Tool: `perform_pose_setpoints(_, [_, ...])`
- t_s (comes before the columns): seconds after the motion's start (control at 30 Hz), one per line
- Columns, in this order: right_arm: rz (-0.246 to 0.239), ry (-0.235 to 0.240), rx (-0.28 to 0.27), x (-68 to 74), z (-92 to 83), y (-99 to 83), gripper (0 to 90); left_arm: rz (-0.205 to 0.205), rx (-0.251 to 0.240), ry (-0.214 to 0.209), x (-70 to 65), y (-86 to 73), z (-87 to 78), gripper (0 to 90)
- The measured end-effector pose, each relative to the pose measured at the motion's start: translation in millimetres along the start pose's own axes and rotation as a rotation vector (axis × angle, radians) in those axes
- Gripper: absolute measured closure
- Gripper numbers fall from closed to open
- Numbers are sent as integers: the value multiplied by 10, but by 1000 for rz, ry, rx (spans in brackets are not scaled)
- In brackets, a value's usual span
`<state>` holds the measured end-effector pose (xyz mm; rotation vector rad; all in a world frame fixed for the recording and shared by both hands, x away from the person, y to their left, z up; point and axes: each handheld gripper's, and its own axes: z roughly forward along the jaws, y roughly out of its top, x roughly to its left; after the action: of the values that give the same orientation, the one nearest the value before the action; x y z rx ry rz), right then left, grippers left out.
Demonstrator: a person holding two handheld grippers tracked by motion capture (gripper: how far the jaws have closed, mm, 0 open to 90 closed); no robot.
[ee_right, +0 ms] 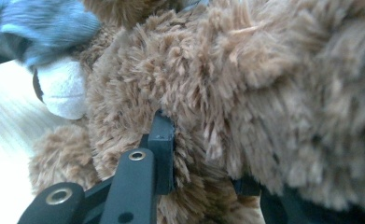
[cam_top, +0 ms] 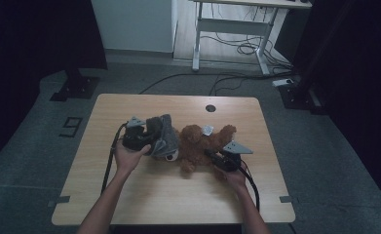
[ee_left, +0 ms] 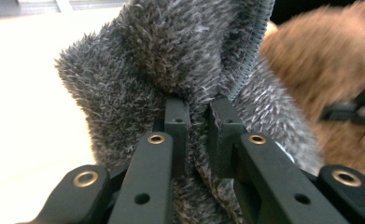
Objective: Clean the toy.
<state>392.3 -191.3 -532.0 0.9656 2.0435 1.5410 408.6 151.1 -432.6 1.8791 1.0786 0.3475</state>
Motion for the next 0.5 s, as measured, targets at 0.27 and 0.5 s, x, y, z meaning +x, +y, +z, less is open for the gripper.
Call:
perform_pose_setpoints(0.27, [0,24,5,-3,-50,-41,652,40,71,-7,-230,356,429,792])
perform_pose_setpoints(0.5, [-8,38,19,10,-72,-45,639,19,140,-27,-170,142,647,790])
